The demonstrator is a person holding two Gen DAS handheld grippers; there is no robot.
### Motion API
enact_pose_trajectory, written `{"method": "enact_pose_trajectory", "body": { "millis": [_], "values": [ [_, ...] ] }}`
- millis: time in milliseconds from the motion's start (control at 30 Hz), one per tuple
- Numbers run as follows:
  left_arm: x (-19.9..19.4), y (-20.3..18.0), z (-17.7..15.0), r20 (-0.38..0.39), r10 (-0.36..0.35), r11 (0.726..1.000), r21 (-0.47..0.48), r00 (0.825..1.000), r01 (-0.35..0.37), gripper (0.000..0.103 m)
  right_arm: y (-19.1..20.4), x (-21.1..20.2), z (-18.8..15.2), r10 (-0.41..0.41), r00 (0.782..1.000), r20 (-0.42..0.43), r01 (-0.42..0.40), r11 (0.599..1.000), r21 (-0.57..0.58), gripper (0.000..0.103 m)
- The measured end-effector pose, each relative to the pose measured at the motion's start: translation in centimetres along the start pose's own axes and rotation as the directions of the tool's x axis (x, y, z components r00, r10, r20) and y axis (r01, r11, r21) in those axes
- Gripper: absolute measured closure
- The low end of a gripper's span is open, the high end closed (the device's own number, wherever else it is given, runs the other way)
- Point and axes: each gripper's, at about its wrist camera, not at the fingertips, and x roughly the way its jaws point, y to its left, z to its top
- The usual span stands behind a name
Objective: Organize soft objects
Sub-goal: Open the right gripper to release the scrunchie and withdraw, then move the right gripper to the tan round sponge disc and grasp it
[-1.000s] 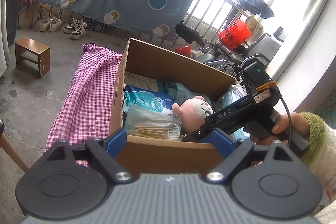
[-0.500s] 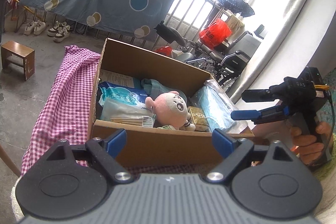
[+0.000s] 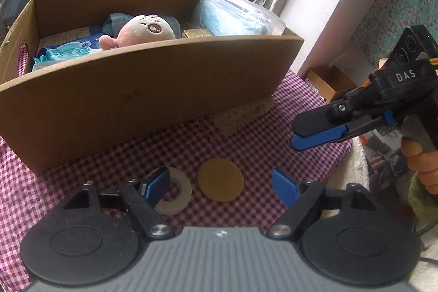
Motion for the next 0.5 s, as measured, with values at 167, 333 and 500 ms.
{"method": "enact_pose_trajectory", "body": {
  "millis": [167, 333, 500],
  "values": [
    [2.7, -1.7, -1.0, -0.083, 0.022, 0.998, 0.061, 0.996, -0.017, 0.042, -2.8, 4.4, -2.1, -0.112, 0.99, -0.084, 0.114, 0.993, 0.019, 0.067],
    [4.0, -1.3, -1.1, -0.103, 0.037, 0.999, 0.023, 0.994, -0.035, 0.048, -2.6, 7.1, -2.3, -0.209, 0.973, -0.097, 0.201, 0.976, -0.081, 0.072],
    [4.7, -1.3, -0.6, -0.086, 0.056, 0.998, 0.031, 0.995, -0.054, 0.048, -1.8, 9.1, -2.3, -0.268, 0.959, -0.093, 0.249, 0.952, -0.178, 0.074]
  ]
}}
